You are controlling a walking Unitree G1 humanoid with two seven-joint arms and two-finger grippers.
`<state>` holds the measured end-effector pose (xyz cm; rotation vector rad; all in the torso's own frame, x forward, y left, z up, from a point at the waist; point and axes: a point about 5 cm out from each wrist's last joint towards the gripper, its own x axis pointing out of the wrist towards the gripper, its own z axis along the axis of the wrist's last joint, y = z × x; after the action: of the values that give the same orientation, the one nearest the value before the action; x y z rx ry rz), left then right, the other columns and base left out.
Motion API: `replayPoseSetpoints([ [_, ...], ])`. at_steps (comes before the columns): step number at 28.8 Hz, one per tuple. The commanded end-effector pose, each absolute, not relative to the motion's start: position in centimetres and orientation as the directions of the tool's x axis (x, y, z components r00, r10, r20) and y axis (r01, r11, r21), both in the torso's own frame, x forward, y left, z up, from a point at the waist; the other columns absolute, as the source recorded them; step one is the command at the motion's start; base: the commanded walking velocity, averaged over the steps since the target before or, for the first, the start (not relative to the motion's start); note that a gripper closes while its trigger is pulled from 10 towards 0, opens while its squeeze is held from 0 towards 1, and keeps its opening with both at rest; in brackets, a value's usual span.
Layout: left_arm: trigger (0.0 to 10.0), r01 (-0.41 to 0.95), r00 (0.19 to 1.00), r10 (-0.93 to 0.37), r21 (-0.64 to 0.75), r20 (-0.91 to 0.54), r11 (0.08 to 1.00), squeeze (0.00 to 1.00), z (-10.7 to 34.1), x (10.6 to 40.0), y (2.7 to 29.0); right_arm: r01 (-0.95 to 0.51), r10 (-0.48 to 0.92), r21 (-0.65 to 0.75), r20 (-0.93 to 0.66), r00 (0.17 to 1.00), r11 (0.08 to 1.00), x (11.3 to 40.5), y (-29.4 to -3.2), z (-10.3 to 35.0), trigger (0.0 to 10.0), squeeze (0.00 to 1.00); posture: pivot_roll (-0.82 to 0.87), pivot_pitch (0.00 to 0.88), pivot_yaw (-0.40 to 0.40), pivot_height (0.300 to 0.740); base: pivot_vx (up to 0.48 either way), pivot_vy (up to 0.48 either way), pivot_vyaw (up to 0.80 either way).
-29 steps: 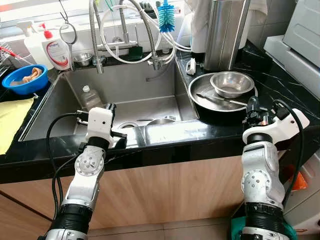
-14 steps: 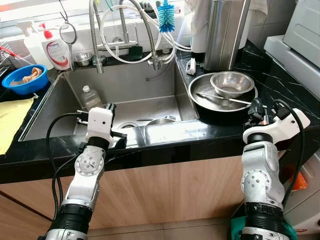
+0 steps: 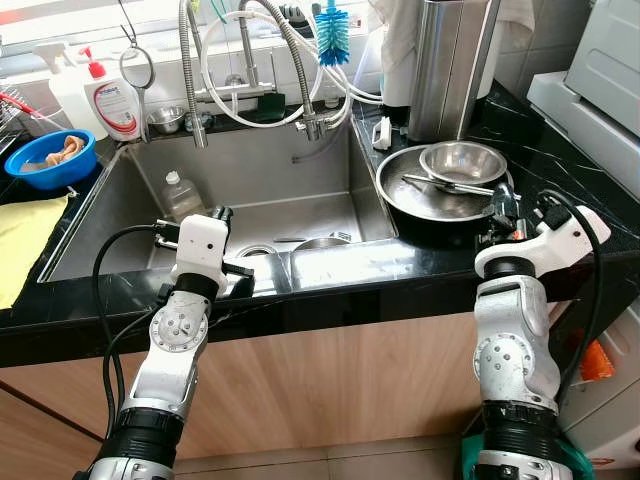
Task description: Kitchen organization
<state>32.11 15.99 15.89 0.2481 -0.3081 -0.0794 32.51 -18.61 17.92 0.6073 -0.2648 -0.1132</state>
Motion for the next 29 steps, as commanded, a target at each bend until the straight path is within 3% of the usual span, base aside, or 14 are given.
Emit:
replayPoseSetpoints([
  [1,10.0,0.025,0.946,-0.107,0.261,0.306,0.965,0.0,16.3,32.3,16.2,0.012,-0.155,0.563,0.207,0.966,0.826,32.7,-18.0,18.2,0.0,0.0,-0.22,0.0,0.079,0.731,0.0,0.0,0.0],
  [5,10.0,0.021,0.945,-0.104,0.261,0.31,0.965,0.0,16.4,32.4,16.1,-0.026,-0.121,0.553,0.228,0.966,0.833,32.9,-17.6,18.6,0.0,0.0,-0.22,0.0,0.075,0.731,0.0,0.0,0.0],
  [6,10.0,0.018,0.945,-0.102,0.261,0.311,0.965,0.0,16.4,32.5,16.1,-0.048,-0.097,0.54,0.236,0.967,0.84,33.0,-17.3,18.8,10.0,0.0,-0.22,0.0,0.073,0.731,0.0,0.0,0.0],
  [21,10.0,-0.008,0.945,-0.078,0.261,0.318,0.965,0.0,16.4,32.6,16.4,-0.213,0.056,0.416,0.358,0.932,0.884,33.4,-15.0,22.2,10.0,0.0,-0.21,0.0,0.058,0.731,0.0,0.0,0.0],
  [25,10.0,-0.011,0.943,-0.076,0.258,0.323,0.966,0.0,16.5,32.6,16.4,-0.247,0.086,0.341,0.424,0.902,0.907,33.5,-14.8,24.2,10.0,0.0,-0.21,0.0,0.054,0.731,0.0,0.0,0.0],
  [29,10.0,-0.014,0.943,-0.072,0.255,0.326,0.967,0.0,16.5,32.7,16.3,-0.359,0.236,0.204,0.458,0.857,0.911,33.9,-13.6,25.7,10.0,0.0,-0.21,0.0,0.049,0.731,0.0,0.0,0.0],
])
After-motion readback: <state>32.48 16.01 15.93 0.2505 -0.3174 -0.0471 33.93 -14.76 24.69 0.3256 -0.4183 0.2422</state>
